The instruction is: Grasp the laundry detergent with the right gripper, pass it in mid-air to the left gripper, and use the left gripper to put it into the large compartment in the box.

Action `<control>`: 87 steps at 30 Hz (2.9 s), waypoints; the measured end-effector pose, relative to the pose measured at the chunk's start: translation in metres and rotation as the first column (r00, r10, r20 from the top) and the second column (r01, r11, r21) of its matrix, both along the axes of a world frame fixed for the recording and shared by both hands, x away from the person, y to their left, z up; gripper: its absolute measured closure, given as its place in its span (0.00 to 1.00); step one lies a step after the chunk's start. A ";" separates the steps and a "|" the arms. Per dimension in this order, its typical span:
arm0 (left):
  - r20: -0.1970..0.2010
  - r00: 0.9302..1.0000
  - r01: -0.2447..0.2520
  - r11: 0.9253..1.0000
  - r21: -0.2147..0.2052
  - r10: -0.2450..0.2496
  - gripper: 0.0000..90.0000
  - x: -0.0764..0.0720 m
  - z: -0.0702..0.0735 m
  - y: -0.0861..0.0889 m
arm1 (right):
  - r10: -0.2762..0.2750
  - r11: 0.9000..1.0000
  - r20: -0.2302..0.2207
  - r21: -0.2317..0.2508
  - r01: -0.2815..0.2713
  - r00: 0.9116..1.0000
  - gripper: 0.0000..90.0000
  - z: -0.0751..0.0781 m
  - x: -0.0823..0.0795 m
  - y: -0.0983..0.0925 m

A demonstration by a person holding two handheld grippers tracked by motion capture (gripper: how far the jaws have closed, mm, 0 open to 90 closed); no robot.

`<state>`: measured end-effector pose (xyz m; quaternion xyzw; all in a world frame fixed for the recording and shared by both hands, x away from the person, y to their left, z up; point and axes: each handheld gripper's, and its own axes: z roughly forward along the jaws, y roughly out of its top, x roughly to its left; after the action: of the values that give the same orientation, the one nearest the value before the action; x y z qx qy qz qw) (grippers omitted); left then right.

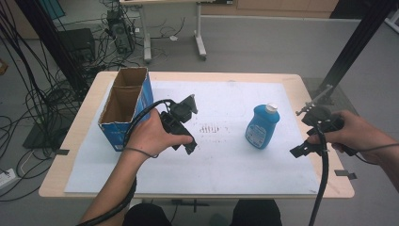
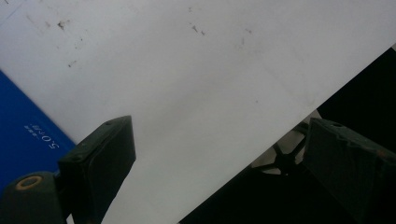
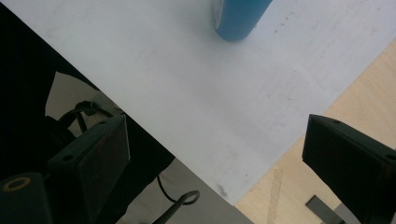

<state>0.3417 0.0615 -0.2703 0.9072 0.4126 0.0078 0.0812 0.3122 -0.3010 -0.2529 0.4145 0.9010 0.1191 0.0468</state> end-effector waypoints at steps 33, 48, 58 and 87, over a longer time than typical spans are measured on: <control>-0.006 1.000 -0.001 1.000 -0.001 0.001 0.11 -0.002 0.002 0.001 | -0.051 0.996 0.066 0.073 0.046 0.997 0.09 -0.054 -0.002 -0.008; -0.011 1.000 0.000 1.000 0.008 0.000 0.11 -0.002 0.001 0.000 | -0.071 0.986 0.140 0.157 0.049 0.988 0.08 -0.094 -0.003 -0.016; -0.010 1.000 -0.004 1.000 0.005 0.004 0.11 -0.002 0.001 0.000 | -0.086 0.974 0.177 0.220 0.046 0.980 0.08 -0.110 -0.004 -0.024; -0.013 1.000 -0.005 1.000 -0.004 0.005 0.11 -0.003 0.000 0.003 | -0.111 0.945 0.346 0.326 -0.008 0.932 0.06 -0.139 -0.009 -0.028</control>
<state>0.3387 0.0648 -0.2704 0.9061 0.4153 0.0013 0.0806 0.3036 -0.3292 -0.3923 0.4113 0.8342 0.3370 0.1458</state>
